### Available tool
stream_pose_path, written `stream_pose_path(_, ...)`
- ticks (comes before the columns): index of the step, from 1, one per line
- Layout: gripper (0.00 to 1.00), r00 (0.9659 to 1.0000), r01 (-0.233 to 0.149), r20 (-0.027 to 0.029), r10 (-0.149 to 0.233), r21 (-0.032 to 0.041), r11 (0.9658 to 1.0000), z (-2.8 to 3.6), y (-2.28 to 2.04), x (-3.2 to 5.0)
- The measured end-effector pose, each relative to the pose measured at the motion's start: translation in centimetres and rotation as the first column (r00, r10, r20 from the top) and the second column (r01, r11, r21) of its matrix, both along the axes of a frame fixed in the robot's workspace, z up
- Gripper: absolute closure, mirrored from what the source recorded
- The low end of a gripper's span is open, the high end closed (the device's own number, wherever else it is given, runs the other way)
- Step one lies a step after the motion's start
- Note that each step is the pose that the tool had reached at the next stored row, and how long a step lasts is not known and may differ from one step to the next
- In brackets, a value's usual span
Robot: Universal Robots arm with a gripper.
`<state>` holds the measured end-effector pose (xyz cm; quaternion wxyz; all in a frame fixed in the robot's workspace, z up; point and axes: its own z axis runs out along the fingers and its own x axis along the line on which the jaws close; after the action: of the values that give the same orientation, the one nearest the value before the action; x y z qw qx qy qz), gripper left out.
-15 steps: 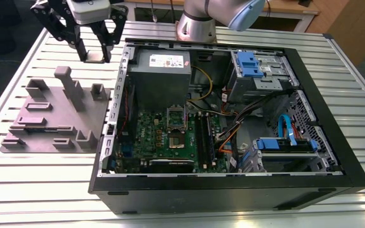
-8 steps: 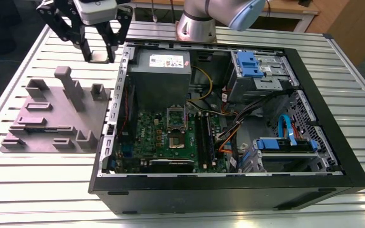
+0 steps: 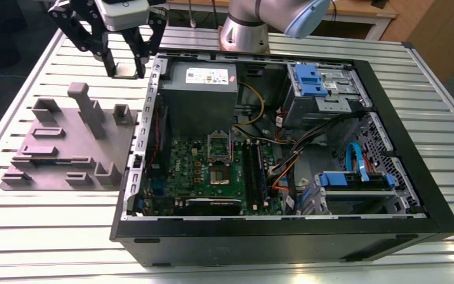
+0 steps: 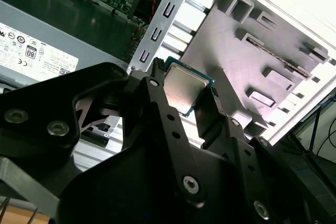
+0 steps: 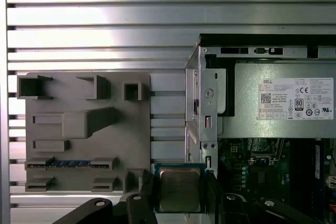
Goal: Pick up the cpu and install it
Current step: 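Pick up the cpu and move it towards the insertion slot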
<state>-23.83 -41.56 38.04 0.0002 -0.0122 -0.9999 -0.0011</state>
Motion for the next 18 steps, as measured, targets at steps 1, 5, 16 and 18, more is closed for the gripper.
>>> stream_pose_path(1,0.53,1.0000,0.000,0.0000,0.000,0.0000,1.0000,0.00,0.00,0.00)
stream_pose_path(5,0.53,1.0000,0.000,0.0000,0.000,0.0001,1.0000,0.00,0.00,0.36)
stream_pose_path(16,0.53,1.0000,0.000,0.0000,0.000,0.0001,1.0000,0.00,0.00,1.28)
stream_pose_path(18,0.53,1.0000,0.000,0.0000,0.000,0.0001,1.0000,0.00,0.00,1.30)
